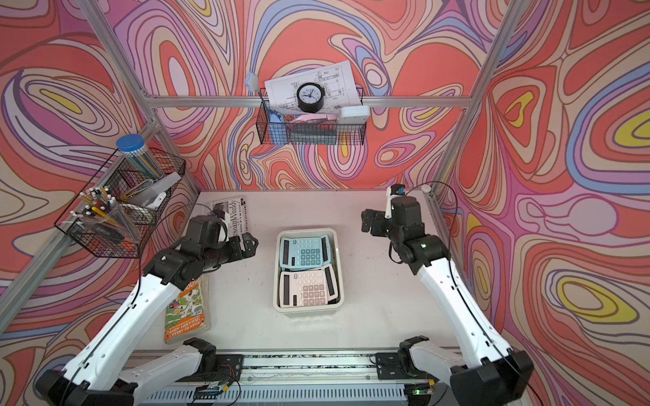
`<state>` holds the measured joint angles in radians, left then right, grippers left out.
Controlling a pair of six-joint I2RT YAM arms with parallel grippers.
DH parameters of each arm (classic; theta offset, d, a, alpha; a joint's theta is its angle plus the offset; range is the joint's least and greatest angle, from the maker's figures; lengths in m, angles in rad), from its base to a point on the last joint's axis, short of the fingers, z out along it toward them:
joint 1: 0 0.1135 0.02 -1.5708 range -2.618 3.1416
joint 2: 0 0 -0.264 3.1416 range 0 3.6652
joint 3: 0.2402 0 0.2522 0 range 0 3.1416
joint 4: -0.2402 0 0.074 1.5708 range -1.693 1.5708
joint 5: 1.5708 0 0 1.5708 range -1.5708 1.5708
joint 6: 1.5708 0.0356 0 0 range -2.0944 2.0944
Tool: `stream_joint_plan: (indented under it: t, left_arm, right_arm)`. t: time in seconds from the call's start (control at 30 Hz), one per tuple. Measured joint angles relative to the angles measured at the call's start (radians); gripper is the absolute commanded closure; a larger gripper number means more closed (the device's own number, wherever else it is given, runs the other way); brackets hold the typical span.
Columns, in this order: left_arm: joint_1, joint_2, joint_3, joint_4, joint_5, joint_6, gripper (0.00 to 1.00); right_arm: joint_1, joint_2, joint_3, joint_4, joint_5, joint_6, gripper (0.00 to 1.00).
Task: Put the calculator in the storage box
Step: Reset both arms
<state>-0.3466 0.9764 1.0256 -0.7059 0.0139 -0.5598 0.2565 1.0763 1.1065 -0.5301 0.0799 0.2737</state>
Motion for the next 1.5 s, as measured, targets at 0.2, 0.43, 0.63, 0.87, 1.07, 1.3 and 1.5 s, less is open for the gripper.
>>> stream_joint_plan:
  t: [0.2, 0.43, 0.63, 0.87, 1.07, 1.3, 1.5]
  left_arm:
    - [0.000, -0.258, -0.270, 0.150, -0.002, 0.007, 0.01]
    - [0.000, -0.516, -0.517, 0.227, 0.070, -0.025, 0.01]
    - [0.000, -0.582, -0.581, 0.247, 0.031, -0.030, 0.01]
    - [0.011, -0.235, -0.554, 0.421, -0.040, 0.057, 0.01]
    - [0.144, -0.019, -0.499, 0.612, -0.013, 0.139, 0.01]
    - [0.308, 0.047, -0.554, 0.811, 0.023, 0.233, 0.01]
    - [0.356, 0.048, -0.631, 0.903, 0.029, 0.294, 0.02]
  right_arm:
    - [0.000, -0.246, -0.261, 0.144, 0.001, -0.020, 0.02]
    - [0.000, -0.484, -0.384, 0.199, -0.010, -0.026, 0.02]
    - [0.000, -0.548, -0.424, 0.210, -0.006, -0.026, 0.02]
    - [0.000, -0.407, -0.533, 0.322, 0.068, -0.031, 0.02]
    - [-0.005, -0.231, -0.608, 0.542, 0.165, -0.074, 0.02]
    - [-0.077, -0.051, -0.689, 0.829, 0.224, -0.101, 0.02]
    - [-0.153, 0.048, -0.781, 1.025, 0.227, -0.101, 0.02]
